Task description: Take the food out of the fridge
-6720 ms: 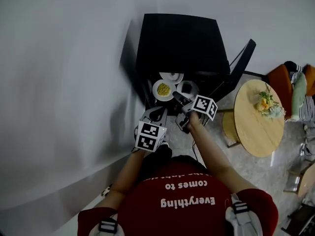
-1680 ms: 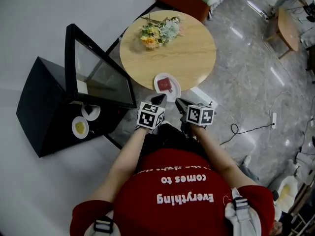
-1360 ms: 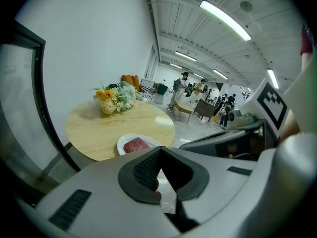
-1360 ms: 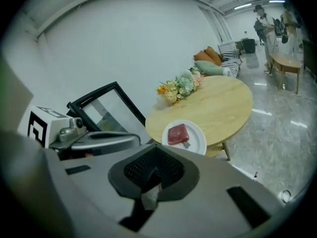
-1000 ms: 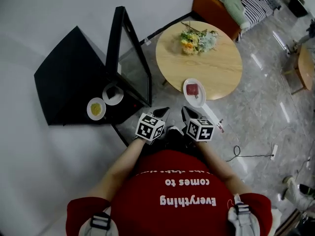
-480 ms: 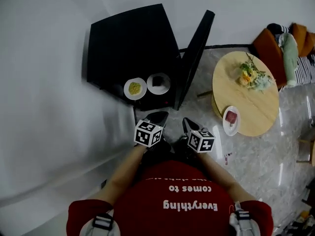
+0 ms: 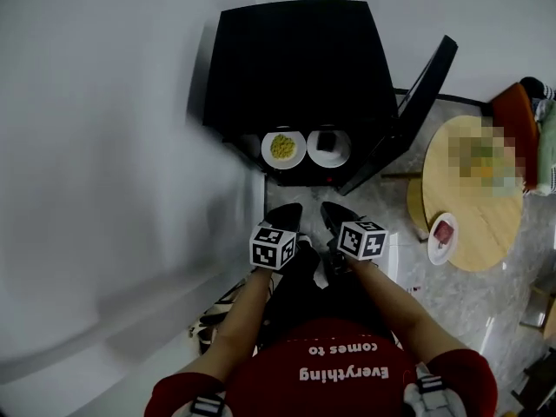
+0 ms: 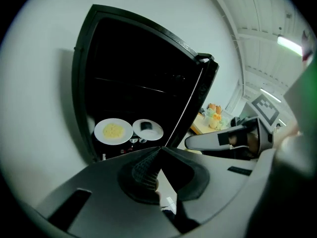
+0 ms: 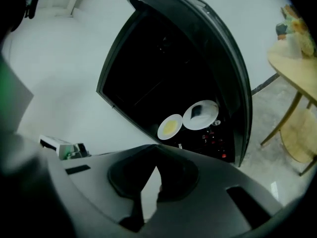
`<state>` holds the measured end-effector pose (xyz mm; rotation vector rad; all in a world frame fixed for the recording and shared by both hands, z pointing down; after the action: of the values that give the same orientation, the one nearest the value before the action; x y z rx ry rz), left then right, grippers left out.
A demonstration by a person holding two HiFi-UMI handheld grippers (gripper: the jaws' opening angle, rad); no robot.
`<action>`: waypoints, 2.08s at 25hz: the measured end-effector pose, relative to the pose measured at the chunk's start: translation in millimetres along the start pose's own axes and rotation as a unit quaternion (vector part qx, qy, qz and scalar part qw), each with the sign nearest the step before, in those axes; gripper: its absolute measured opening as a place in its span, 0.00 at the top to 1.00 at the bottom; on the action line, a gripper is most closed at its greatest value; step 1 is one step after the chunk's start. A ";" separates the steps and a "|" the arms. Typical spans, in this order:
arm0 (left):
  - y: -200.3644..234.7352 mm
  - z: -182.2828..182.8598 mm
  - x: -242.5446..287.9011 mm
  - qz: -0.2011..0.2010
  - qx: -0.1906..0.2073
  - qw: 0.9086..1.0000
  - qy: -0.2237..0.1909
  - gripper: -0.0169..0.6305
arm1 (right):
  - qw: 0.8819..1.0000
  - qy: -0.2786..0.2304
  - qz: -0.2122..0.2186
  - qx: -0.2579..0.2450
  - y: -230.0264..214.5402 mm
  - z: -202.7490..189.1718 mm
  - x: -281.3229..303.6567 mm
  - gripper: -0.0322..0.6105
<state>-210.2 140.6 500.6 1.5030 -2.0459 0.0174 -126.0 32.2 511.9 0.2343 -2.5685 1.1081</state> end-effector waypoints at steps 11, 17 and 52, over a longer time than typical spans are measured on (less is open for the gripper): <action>64.8 -80.9 13.2 0.051 -0.013 0.998 0.018 0.98 | 0.959 0.020 0.092 0.267 -28.7 -40.7 90.6 0.93; 90.1 -113.1 17.2 0.080 -0.058 0.995 0.018 0.98 | 0.935 0.045 0.079 0.342 -57.4 -58.4 135.2 0.81; 90.3 -118.1 6.6 0.074 -0.110 0.991 0.010 0.98 | 0.930 0.044 0.095 0.351 -71.1 -69.7 161.3 0.91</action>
<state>-237.3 208.2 630.3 1.2120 -2.0653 -0.1302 -240.0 31.4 663.4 0.0941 -2.0436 2.0307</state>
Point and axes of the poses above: the fingertips, and each gripper's own axes: x forward along the fingers, y to its left, z out of its top, the point moved 6 cm from there along -x, backward along the fingers, and after that the axes turned 11 degrees about -y, right-handed, at the moved point
